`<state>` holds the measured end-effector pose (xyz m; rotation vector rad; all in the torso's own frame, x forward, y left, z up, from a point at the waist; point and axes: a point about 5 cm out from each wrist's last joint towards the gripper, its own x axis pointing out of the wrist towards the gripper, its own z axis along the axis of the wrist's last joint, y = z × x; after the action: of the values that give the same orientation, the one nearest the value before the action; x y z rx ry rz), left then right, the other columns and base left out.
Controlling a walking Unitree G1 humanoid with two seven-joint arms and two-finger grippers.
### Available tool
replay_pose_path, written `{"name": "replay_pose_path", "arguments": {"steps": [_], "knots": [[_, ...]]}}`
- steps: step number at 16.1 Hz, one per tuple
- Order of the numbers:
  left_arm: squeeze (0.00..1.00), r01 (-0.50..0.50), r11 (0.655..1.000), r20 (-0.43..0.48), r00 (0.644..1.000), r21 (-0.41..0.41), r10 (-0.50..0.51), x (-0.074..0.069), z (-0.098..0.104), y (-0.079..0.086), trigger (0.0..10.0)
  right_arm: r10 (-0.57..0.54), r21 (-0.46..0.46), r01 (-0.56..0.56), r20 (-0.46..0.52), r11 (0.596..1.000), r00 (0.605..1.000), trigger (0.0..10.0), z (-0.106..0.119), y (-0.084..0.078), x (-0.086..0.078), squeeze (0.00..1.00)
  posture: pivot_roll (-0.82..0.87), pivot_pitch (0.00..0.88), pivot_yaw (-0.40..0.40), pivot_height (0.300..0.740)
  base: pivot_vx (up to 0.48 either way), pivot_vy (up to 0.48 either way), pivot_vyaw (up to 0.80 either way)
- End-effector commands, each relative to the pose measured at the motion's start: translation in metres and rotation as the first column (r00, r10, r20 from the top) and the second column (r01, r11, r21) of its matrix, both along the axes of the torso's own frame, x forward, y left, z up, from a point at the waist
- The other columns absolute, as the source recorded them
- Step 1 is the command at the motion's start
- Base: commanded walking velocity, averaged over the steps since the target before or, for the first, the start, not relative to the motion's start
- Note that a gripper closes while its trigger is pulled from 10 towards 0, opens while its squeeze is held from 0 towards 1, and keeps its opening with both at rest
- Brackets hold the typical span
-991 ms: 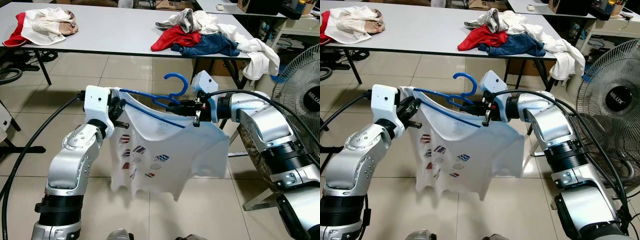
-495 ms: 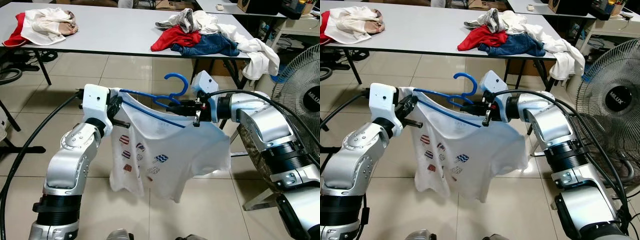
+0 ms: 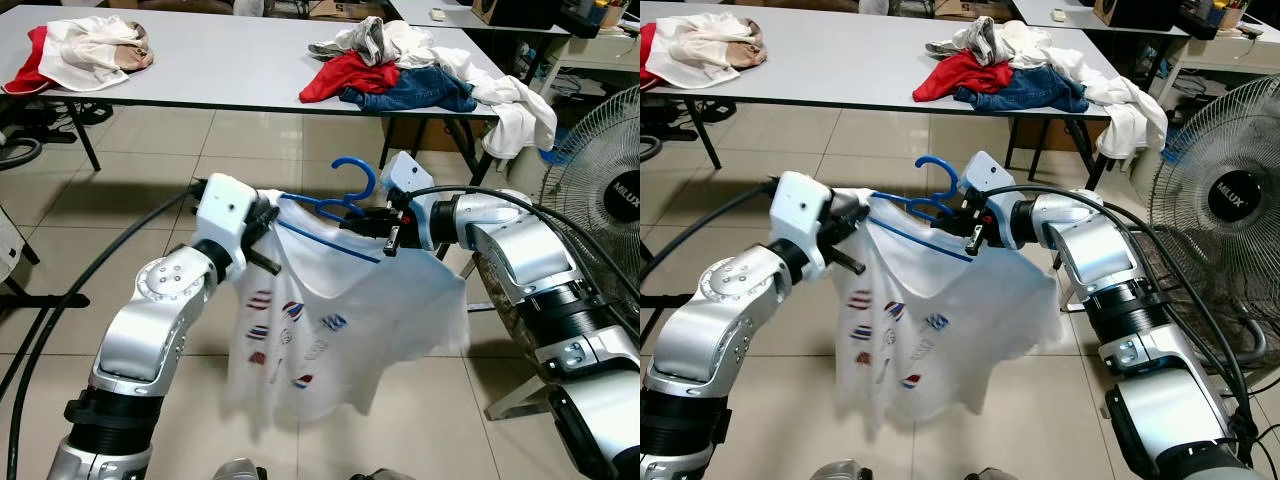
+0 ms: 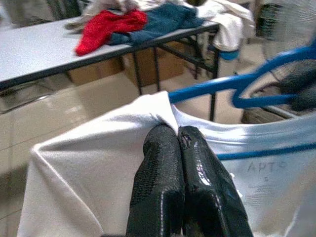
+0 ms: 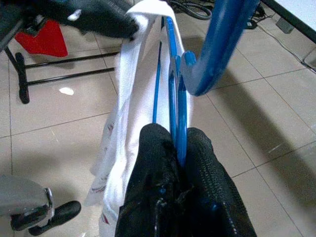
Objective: Hang hanger
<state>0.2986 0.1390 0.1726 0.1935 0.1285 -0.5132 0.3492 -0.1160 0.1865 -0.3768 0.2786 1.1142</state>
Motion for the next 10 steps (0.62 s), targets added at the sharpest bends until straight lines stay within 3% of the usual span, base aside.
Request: {"name": "replay_pose_path", "arguments": {"steps": [1, 4, 5, 6, 7, 8, 10], "knots": [[0.0, 0.055, 0.998, 0.005, 0.998, -0.003, -0.055, -0.0031, 0.0041, -0.0078, 0.0, -0.01, 0.003, 0.01, 0.033, 1.0, 0.999, 0.0, 0.0103, 0.0008, 0.0041, 0.0, -0.04, 0.0, -0.037, 0.74, 0.0, 0.0, 0.0], [0.0, 0.041, 0.999, -0.023, 0.999, 0.025, -0.04, -0.0035, -0.0026, -0.0066, 0.0, -0.03, 0.018, 0.029, 0.046, 0.999, 0.999, 0.0, 0.0119, 0.0009, 0.0055, 0.0, -0.05, 0.0, -0.034, 0.74, 0.0, 0.0, 0.0], [0.0, 0.048, 0.998, -0.027, 0.998, 0.031, -0.048, -0.0039, -0.003, -0.007, 3.3, -0.035, 0.028, 0.034, 0.046, 0.999, 0.998, 0.0, 0.0123, 0.0009, 0.0056, 0.0, -0.05, 0.0, -0.034, 0.74, 0.0, 0.0, 0.0], [0.0, 0.058, 0.997, -0.036, 0.998, 0.055, -0.056, -0.0045, -0.0045, -0.0072, 9.3, -0.036, 0.032, 0.034, 0.047, 0.999, 0.998, 0.0, 0.0126, 0.0008, 0.0056, 0.0, -0.05, 0.0, -0.03, 0.74, 0.0, 0.0, 0.0], [0.0, 0.103, 0.994, -0.05, 0.994, 0.025, -0.102, -0.0069, -0.0057, -0.0109, 10.0, -0.039, 0.04, 0.037, 0.047, 0.999, 0.998, 0.0, 0.013, 0.0006, 0.0058, 0.0, -0.05, 0.0, -0.027, 0.74, 0.0, 0.0, 0.0], [1.0, 0.106, 0.994, -0.03, 0.994, 0.001, -0.106, -0.0063, -0.0046, -0.0117, 10.0, -0.041, 0.05, 0.039, 0.049, 0.998, 0.998, 0.0, 0.0139, 0.0005, 0.0057, 0.0, -0.05, 0.0, -0.024, 0.74, 0.0, 0.0, 0.0], [1.0, 0.101, 0.994, -0.023, 0.995, -0.042, -0.102, -0.0054, -0.0035, -0.0122, 10.0, -0.045, 0.057, 0.043, 0.049, 0.997, 0.998, 0.0, 0.0131, 0.0004, 0.0051, 0.0, -0.06, 0.0, -0.021, 0.74, 0.0, 0.0, 0.0]]}}
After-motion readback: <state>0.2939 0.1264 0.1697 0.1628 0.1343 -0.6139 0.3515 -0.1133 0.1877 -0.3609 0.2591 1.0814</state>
